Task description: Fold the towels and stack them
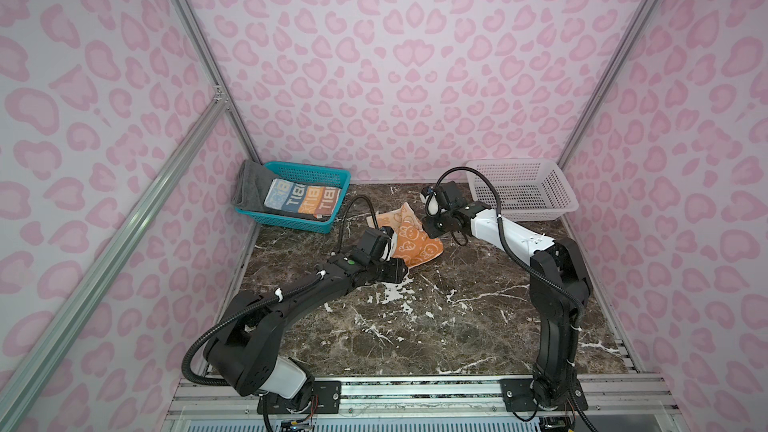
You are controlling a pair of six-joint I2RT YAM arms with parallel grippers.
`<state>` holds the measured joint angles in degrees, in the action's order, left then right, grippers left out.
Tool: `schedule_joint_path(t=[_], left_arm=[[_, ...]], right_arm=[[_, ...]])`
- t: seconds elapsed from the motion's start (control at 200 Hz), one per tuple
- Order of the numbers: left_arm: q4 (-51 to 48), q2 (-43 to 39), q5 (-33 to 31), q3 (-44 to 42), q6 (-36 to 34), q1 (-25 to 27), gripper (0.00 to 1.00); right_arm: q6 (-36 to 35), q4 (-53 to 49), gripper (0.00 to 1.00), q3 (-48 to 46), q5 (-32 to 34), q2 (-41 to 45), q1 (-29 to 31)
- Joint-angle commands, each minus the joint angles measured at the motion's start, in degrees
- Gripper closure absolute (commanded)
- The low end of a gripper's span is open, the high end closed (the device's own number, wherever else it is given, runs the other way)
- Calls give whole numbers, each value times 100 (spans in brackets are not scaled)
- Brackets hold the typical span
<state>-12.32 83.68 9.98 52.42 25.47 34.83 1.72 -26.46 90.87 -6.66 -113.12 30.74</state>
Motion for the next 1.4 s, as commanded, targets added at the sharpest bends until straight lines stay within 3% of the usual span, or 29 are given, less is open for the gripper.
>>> schedule_joint_path(t=[0.0, 0.36, 0.535, 0.8, 1.13, 1.395], left_arm=[[-41, -377, -157, 16, 119, -182, 37], [-24, -1055, 206, -276, 262, -1546, 30], [103, -845, 388, -175, 185, -1938, 29], [418, -217, 617, 133, 195, -2171, 28], [571, 697, 1197, 664, -7, -2181, 32], [517, 918, 1348, 424, -196, -2055, 33]], right_arm=[[-47, 25, 48, 154, -286, -121, 201], [309, -471, 55, 1511, -745, -1777, 977], [295, -698, 62, 1249, -986, -2015, 1069], [134, -779, 73, -111, -853, -1270, 1118], [-27, -965, 73, -2173, 23, 176, 1041], [-81, -661, 57, -2358, -24, 938, 694]])
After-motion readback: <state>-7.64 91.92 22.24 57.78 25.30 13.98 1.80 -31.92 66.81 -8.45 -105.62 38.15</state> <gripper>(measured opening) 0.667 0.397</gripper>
